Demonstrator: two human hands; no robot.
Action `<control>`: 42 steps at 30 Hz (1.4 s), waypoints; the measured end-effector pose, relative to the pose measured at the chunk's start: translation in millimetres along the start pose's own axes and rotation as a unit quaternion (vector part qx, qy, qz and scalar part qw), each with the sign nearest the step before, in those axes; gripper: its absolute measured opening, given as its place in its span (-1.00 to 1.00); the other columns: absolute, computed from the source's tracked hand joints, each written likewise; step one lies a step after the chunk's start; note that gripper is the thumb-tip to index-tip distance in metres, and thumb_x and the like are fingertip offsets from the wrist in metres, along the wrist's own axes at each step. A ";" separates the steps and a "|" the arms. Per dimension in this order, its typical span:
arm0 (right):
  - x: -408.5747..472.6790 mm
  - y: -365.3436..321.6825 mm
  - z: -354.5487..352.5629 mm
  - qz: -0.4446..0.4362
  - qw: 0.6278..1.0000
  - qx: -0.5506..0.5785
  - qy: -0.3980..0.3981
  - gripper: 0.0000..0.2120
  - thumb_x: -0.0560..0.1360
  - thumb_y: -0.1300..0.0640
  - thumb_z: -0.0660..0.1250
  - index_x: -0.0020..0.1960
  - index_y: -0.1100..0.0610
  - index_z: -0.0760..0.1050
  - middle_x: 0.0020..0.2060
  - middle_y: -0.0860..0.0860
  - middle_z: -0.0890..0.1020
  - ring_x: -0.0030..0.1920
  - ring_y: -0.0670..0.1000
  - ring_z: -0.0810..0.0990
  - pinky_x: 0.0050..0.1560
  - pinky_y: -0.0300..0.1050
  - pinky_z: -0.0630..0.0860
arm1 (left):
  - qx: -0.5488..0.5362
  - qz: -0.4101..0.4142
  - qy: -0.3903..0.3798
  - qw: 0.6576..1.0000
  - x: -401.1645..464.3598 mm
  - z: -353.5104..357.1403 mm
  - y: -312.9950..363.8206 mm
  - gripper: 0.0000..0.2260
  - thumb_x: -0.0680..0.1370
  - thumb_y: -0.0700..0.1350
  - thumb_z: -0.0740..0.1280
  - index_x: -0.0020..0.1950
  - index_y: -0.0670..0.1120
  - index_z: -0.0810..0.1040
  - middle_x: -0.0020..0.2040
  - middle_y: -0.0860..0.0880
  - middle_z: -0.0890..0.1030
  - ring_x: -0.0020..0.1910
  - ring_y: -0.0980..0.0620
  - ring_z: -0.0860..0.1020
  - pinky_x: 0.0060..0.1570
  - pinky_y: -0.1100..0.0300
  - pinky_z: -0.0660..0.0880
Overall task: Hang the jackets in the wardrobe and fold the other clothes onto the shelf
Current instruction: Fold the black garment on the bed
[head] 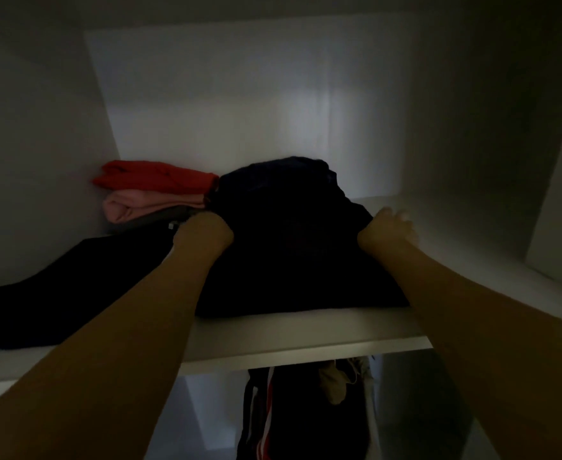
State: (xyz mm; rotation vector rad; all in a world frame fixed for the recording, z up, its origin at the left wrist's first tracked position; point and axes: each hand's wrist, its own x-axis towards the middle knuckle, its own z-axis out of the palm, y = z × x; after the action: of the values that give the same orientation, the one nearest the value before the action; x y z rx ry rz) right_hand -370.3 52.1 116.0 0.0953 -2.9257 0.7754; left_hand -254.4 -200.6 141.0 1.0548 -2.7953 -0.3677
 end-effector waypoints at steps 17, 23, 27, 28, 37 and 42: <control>-65.4 11.7 -24.8 -0.201 0.978 -0.036 -0.047 -0.44 0.62 -0.17 -0.03 0.53 0.09 0.16 0.45 0.14 0.33 0.41 0.17 0.32 0.46 0.20 0.03 | 0.056 0.203 -0.002 0.978 -46.5 4.3 22.6 -0.36 0.61 0.29 -0.03 0.59 -0.06 0.06 0.56 -0.17 0.13 0.50 -0.21 0.19 0.47 -0.11 0.13; -146.6 85.3 -76.5 -0.107 0.993 0.016 0.056 -0.46 0.61 -0.05 0.15 0.52 0.12 0.15 0.47 0.13 0.29 0.42 0.17 0.31 0.38 0.02 0.27 | 0.018 0.386 0.145 0.911 -122.6 7.7 60.9 -0.44 0.64 0.18 0.02 0.55 -0.09 0.16 0.52 -0.13 0.25 0.47 -0.13 0.22 0.48 -0.10 0.09; -219.6 144.4 -107.9 -0.029 0.991 0.011 0.127 -0.46 0.59 0.00 0.21 0.51 0.11 0.17 0.44 0.11 0.32 0.37 0.16 0.37 0.35 0.05 0.33 | 0.007 0.469 0.132 0.873 -179.0 20.5 95.2 -0.51 0.64 0.10 0.06 0.52 -0.10 0.22 0.48 -0.13 0.31 0.44 -0.12 0.26 0.45 -0.05 0.13; -240.4 159.0 -116.0 -0.006 0.991 0.014 0.133 -0.45 0.58 0.02 0.22 0.51 0.11 0.16 0.45 0.11 0.31 0.39 0.17 0.35 0.37 0.05 0.31 | 0.011 0.490 0.115 0.864 -197.0 24.4 102.9 -0.52 0.64 0.08 0.07 0.51 -0.09 0.23 0.48 -0.13 0.32 0.43 -0.12 0.27 0.44 -0.04 0.13; -438.5 265.5 -178.6 0.103 0.991 -0.048 0.076 -0.46 0.58 0.05 0.24 0.51 0.12 0.20 0.49 0.09 0.26 0.46 0.12 0.26 0.41 -0.04 0.22 | -0.016 0.632 0.063 0.772 -403.9 53.2 141.4 -0.44 0.61 0.12 0.14 0.54 -0.10 0.15 0.53 -0.10 0.23 0.50 -0.11 0.19 0.48 -0.05 0.08; -562.8 347.5 -226.3 0.155 0.979 -0.066 0.111 -0.44 0.58 0.05 0.22 0.53 0.13 0.14 0.50 0.06 0.24 0.48 0.08 0.24 0.42 -0.03 0.22 | -0.031 0.669 0.048 0.742 -542.4 63.9 155.6 -0.42 0.62 0.12 0.12 0.56 -0.11 0.10 0.56 -0.10 0.16 0.54 -0.09 0.10 0.51 -0.05 0.00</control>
State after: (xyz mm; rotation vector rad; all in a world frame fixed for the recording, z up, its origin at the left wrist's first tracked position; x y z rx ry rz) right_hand 177.8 483.7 70.6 -0.4401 -2.7985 0.5797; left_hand 39.1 284.0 102.1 -1.0043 -2.5753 -0.1653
